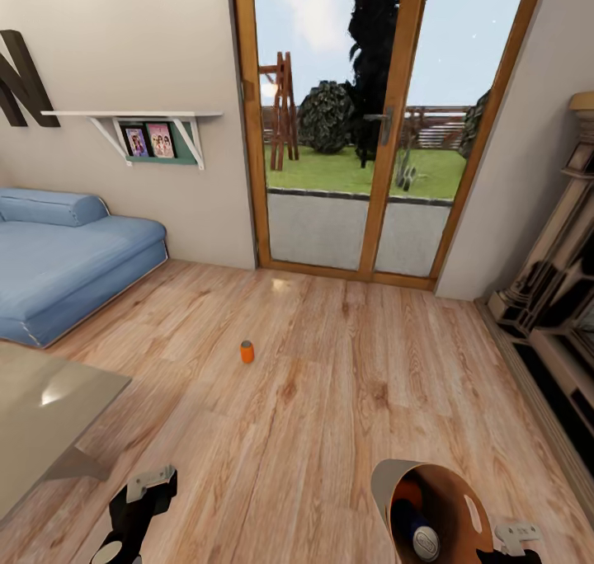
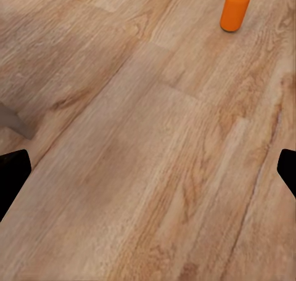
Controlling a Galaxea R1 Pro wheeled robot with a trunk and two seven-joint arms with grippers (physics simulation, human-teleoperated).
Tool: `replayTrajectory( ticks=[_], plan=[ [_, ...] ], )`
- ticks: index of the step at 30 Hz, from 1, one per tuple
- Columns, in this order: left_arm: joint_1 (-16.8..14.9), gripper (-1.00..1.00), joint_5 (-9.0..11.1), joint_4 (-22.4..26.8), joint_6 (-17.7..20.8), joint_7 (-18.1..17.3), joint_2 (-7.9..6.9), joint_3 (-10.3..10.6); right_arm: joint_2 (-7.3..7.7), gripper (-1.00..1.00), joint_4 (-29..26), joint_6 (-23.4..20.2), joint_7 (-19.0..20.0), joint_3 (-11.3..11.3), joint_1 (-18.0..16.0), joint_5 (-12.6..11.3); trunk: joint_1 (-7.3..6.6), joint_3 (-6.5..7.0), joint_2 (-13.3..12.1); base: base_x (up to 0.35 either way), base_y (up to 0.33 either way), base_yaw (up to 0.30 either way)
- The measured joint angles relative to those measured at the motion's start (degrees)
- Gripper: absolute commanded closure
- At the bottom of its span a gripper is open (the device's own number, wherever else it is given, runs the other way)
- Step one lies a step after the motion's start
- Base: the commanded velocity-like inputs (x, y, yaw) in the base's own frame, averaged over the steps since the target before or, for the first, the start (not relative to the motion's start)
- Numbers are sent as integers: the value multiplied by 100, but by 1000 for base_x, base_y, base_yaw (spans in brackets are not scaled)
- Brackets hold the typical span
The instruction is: Put the three can of soda from the living room inside the tash can in the kitchen.
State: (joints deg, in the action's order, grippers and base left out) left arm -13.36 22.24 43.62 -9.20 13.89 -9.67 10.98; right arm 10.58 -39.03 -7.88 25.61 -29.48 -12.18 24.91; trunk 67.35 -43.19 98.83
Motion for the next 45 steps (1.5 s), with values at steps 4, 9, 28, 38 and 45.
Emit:
replayTrajectory(
  ticks=[4, 9, 28, 38, 45],
  plan=[
    [0, -100, 9, -2, -2, -8, 0, 0, -2, 100, 0, -1, 0, 4, 3, 9, 0, 27, 0, 186, -48, 0],
    [0, -100, 9, -2, -1, -9, 0, 8, -2, 100, -2, 0, -3, -2, 0, 2, 0, 67, 0, 288, -62, 0],
    [0, -100, 9, 5, -2, 5, 0, 10, -3, 100, -2, 0, -3, 3, 0, 8, 0, 211, 0, 188, -6, 0],
    [0, -100, 17, -2, -2, -7, 0, 9, -3, 100, -2, 0, -3, 7, 1, 18, 0, 241, 0, 75, -34, 0],
    [0, -100, 18, -2, 1, -9, 0, 9, -3, 100, -2, 0, -4, 3, 0, 13, 0, 296, 0, 162, -81, 0]
  ],
)
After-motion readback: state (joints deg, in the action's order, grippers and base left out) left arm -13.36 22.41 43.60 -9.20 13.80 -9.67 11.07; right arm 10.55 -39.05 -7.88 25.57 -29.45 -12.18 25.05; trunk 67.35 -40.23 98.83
